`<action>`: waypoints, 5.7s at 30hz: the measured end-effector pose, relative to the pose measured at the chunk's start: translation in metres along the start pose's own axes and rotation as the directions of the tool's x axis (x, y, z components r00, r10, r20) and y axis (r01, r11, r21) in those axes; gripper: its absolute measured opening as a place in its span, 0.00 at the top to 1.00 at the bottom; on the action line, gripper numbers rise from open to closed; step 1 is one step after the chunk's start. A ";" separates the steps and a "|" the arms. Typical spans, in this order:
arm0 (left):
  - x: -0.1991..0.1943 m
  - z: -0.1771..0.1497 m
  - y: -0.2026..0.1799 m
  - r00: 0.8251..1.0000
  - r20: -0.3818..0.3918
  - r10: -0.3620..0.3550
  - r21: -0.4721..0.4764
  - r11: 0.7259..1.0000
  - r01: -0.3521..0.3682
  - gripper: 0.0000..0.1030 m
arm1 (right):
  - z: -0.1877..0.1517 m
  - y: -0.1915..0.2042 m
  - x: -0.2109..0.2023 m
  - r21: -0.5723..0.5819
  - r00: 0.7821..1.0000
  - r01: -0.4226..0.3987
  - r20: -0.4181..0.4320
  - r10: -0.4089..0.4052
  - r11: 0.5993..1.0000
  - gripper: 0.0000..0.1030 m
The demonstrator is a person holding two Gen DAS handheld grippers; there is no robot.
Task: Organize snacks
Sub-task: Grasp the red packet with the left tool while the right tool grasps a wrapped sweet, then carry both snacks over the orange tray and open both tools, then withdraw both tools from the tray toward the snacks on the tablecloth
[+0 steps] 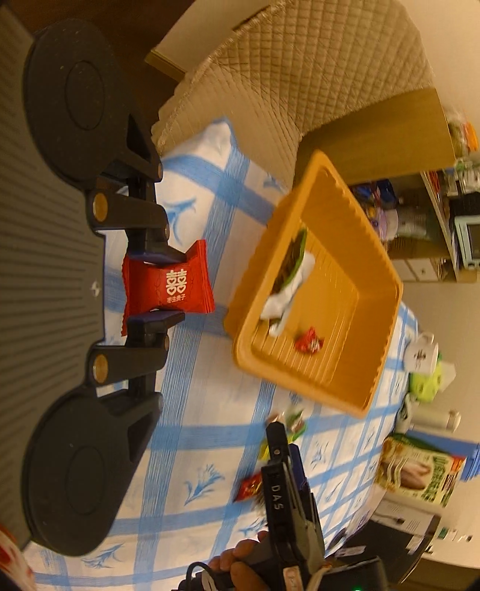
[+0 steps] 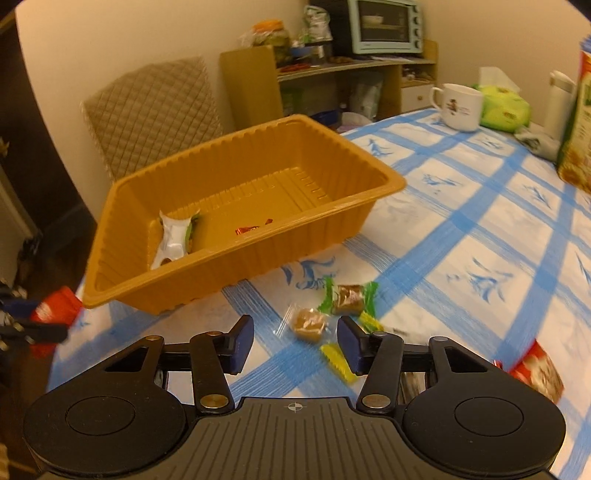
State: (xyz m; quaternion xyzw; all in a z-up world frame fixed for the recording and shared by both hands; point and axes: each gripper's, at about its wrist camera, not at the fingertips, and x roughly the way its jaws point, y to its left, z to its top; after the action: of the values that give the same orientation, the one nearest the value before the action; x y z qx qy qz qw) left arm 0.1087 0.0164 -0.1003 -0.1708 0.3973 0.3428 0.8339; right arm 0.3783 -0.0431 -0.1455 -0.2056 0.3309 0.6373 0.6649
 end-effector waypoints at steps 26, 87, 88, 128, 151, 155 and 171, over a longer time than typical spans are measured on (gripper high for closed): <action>-0.001 0.003 0.030 1.000 0.006 0.021 -0.044 0.999 -0.020 0.77 | -0.019 0.042 0.018 -0.100 0.996 0.089 -0.018 -0.091 0.991 0.80; 0.096 0.183 0.027 0.953 0.010 -0.304 0.323 0.902 0.285 0.77 | 0.102 0.063 0.012 0.428 0.981 0.168 0.018 -0.194 0.888 0.89; 0.099 0.185 0.026 0.952 0.004 -0.307 0.327 0.900 0.289 0.77 | 0.102 0.061 0.013 0.433 0.980 0.172 0.015 -0.198 0.885 0.89; 0.103 0.191 0.060 0.953 -0.036 -0.301 0.262 0.917 0.300 0.67 | 0.133 0.049 0.044 0.455 0.974 0.184 0.037 -0.225 0.871 0.70; 0.052 0.158 0.054 0.956 -0.010 -0.295 0.234 0.928 0.289 0.42 | 0.095 0.068 -0.019 0.436 0.977 0.157 0.061 -0.203 0.886 0.24; 0.036 0.147 0.049 0.958 0.001 -0.285 0.222 0.935 0.278 0.40 | 0.086 0.076 -0.034 0.428 0.980 0.138 0.073 -0.186 0.893 0.20; -0.029 0.089 0.015 0.974 0.030 -0.225 0.163 0.963 0.217 0.35 | 0.028 0.092 -0.100 0.373 0.989 0.084 0.084 -0.124 0.924 0.16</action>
State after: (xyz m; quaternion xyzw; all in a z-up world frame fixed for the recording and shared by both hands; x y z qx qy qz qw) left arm 0.1333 0.0642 -0.0224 -0.1389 0.3817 0.2190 0.8872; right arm 0.2961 -0.0854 -0.0424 -0.0603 0.3976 0.5376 0.7411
